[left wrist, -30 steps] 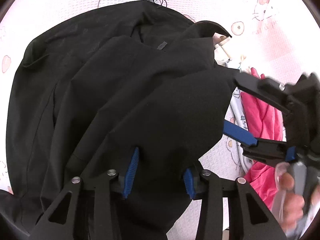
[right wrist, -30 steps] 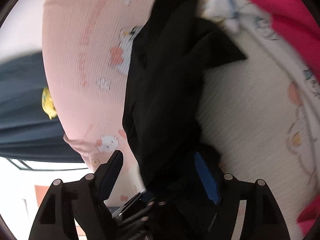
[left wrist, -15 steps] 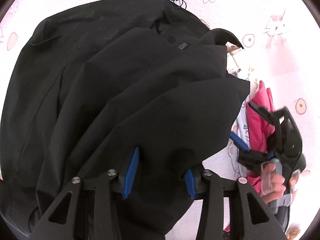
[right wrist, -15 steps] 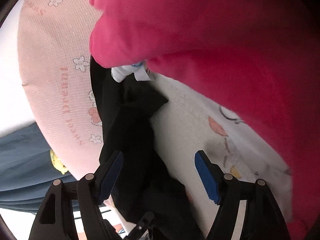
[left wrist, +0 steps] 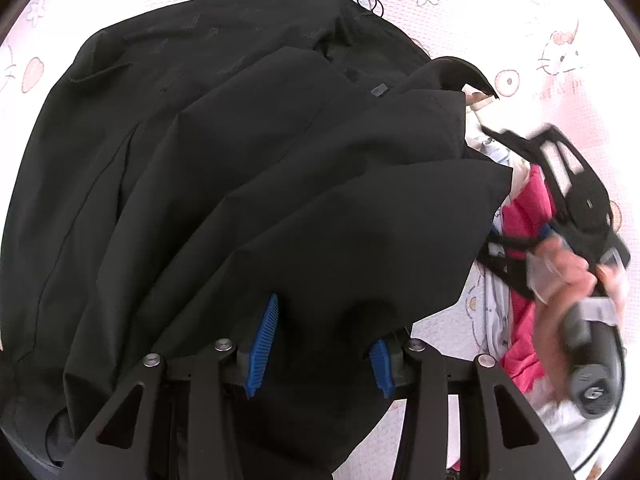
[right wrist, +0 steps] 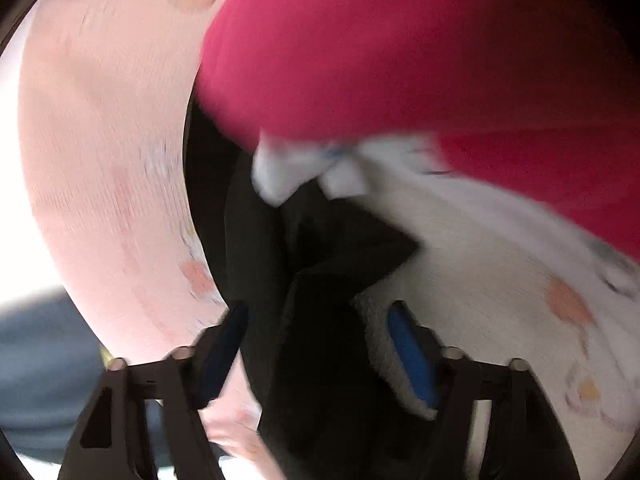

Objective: Fold clothes

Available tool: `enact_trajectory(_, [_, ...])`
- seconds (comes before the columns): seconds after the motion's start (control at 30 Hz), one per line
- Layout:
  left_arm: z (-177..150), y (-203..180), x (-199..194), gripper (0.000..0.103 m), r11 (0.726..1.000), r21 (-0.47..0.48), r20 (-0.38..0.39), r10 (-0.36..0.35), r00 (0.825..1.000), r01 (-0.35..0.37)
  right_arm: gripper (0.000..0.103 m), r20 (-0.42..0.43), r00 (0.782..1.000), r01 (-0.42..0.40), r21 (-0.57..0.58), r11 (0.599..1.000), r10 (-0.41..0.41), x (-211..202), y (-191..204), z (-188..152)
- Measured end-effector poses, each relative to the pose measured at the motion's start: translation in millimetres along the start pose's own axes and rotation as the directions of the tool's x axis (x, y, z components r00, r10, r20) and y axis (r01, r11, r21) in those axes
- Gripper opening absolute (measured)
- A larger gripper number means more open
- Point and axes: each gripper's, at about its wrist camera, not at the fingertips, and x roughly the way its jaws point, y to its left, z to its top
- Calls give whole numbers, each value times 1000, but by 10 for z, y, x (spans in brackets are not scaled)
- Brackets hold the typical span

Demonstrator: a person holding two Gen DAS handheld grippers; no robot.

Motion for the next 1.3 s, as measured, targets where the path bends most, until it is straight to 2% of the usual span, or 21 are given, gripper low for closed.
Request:
enact_trajectory(0.03, [-1,12,1,40,1000,-3,-1,-3,1000,3,27,-7,999,35,-35,999,-35,58,34,-7])
enact_trajectory(0.07, [-2,26,2,40,1000,-8,-3,-7,1000,7,13,0,997,73,-78,994,-73,104,73,-20])
enact_trajectory(0.17, [-4,55,-6,40,1000,-16,-5,-17,1000,16,10,91,976,213,-239,947,-197,105,261,-117])
enact_trajectory(0.23, [-12,61,-36,40,1000,-14,2,-19,1000,19,9,165,959,274,-319,907,-232,45,398,-231])
enact_trajectory(0.33, [-29,88,-50,41,999,-16,7,-27,1000,27,9,228,941,324,-386,864,-251,-37,498,-348])
enact_trajectory(0.43, [-33,132,-48,41,999,-32,6,-39,999,40,9,203,937,347,-425,836,-285,-70,453,-392])
enact_trajectory(0.5, [-42,142,-45,41,998,-36,5,-47,999,47,9,176,924,383,-404,831,-340,-88,306,-387])
enact_trajectory(0.53, [-46,136,-42,41,998,-30,3,-47,999,48,9,156,925,381,-401,833,-348,-78,225,-389])
enact_trajectory(0.6, [-54,123,-38,41,999,-17,0,-47,999,47,10,64,941,329,-404,853,-333,3,85,-381])
enact_trajectory(0.63, [-57,121,-40,41,999,-14,1,-46,999,46,15,40,955,287,-389,875,-295,11,42,-376])
enact_trajectory(0.67, [-59,120,-40,41,999,-14,2,-47,999,47,15,19,966,245,-372,895,-256,18,0,-370])
enact_trajectory(0.8, [-56,125,-32,42,999,-13,-2,-51,999,51,21,-10,995,97,-275,956,-103,82,-73,-313])
enact_trajectory(0.87, [-50,127,-18,43,998,-16,-8,-54,998,54,21,1,987,154,-310,938,-162,181,-26,-316])
enact_trajectory(0.9, [-47,129,-10,45,998,-17,-12,-56,998,56,21,16,978,200,-347,917,-207,228,15,-330])
enact_trajectory(0.93, [-45,129,-5,45,998,-17,-15,-57,998,57,13,64,961,271,-421,866,-270,252,95,-397])
enact_trajectory(1.0, [-43,121,-11,45,998,-16,-20,-54,998,54,9,175,911,406,-547,732,-375,298,255,-536])
enact_trajectory(1.07, [-43,110,-29,46,999,-19,-28,-51,998,50,7,306,853,513,-636,577,-422,281,389,-759])
enact_trajectory(1.1, [-49,97,-51,46,999,-18,-33,-51,998,51,7,362,825,557,-652,514,-434,260,435,-847])
enact_trajectory(1.17, [-60,70,-96,46,999,-18,-44,-52,998,51,5,437,784,613,-659,436,-441,178,511,-951])
enact_trajectory(1.23, [-70,42,-141,46,999,-17,-54,-52,997,51,5,498,747,658,-648,384,-440,-39,582,-831])
enact_trajectory(1.3, [-104,-56,-232,49,999,27,-52,-41,998,42,4,557,707,701,-632,330,-435,-249,650,-718])
